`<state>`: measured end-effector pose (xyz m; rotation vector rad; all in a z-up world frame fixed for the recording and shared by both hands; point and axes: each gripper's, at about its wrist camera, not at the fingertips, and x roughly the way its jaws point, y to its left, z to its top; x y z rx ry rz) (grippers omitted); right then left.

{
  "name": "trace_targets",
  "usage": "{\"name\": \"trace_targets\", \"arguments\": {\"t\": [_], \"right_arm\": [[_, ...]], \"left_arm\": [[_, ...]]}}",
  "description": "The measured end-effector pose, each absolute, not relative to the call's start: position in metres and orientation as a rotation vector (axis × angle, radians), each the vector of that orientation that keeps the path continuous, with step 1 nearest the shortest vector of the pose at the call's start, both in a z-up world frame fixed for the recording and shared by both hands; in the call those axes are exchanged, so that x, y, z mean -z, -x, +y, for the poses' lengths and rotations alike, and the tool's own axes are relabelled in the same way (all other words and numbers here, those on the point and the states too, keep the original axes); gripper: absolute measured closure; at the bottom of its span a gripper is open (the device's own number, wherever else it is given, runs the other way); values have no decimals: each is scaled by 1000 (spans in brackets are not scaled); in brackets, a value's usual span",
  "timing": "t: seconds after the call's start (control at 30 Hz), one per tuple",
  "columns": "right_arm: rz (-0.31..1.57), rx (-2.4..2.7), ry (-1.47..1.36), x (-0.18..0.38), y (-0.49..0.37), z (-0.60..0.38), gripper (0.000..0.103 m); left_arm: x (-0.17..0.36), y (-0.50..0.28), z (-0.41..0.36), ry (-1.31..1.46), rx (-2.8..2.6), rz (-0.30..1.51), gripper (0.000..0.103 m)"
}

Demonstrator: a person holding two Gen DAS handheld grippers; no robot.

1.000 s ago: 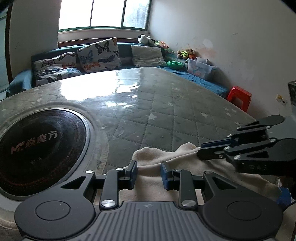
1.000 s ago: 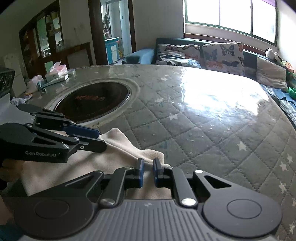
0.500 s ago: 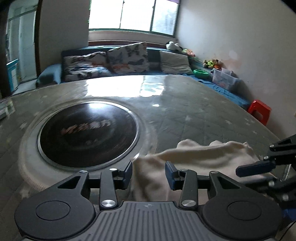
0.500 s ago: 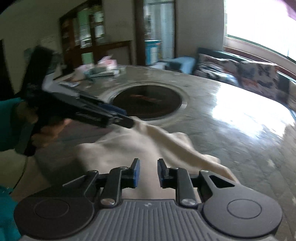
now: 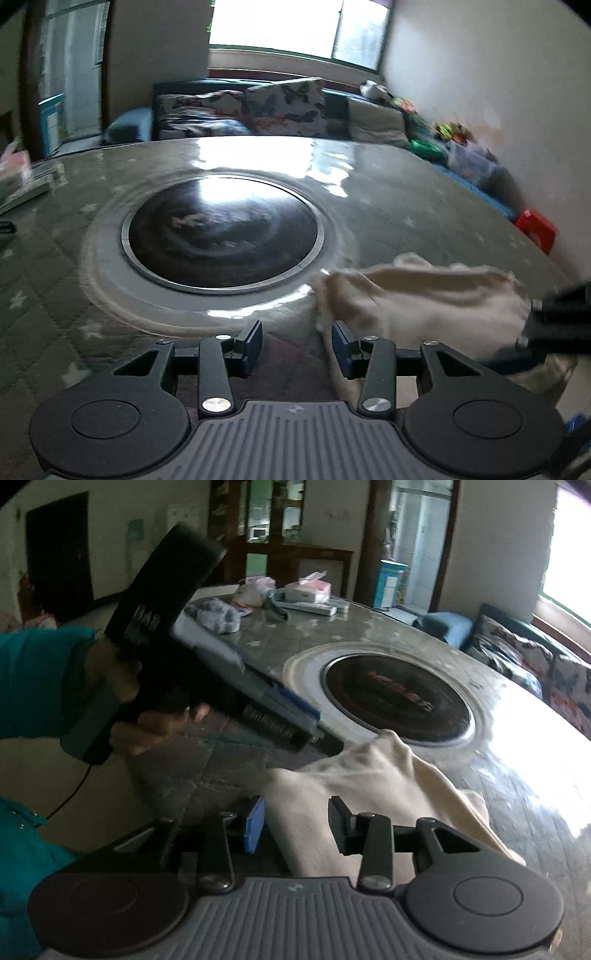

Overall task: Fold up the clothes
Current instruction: 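Grasp the folded bundle edge with the right gripper and lift it, then grasp the bundle edge with the left gripper while the right gripper holds the opposite edge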

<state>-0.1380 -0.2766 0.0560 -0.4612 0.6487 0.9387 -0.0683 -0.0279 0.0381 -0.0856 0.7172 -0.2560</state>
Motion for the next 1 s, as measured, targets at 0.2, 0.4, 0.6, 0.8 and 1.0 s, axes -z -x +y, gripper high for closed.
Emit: {"name": "trace_targets", "arguments": {"t": [0.2,0.4,0.6,0.8,1.0], "right_arm": [[639,-936,547,-43,143,-256,65],[617,-902,638,-29,152,-239,75],[604,-890,580,-37,150,-250,95],[595,-890,492,-50,147,-267,96],[585,-888,403,-63,144,-283,97]], "left_arm": [[-45,69,-11,187,221,748,49],[-41,67,-9,282,215,796,41],[-36,64,-15,399,237,843,35],[-29,57,-23,558,254,918,33],[-27,50,-33,626,246,942,35]]}}
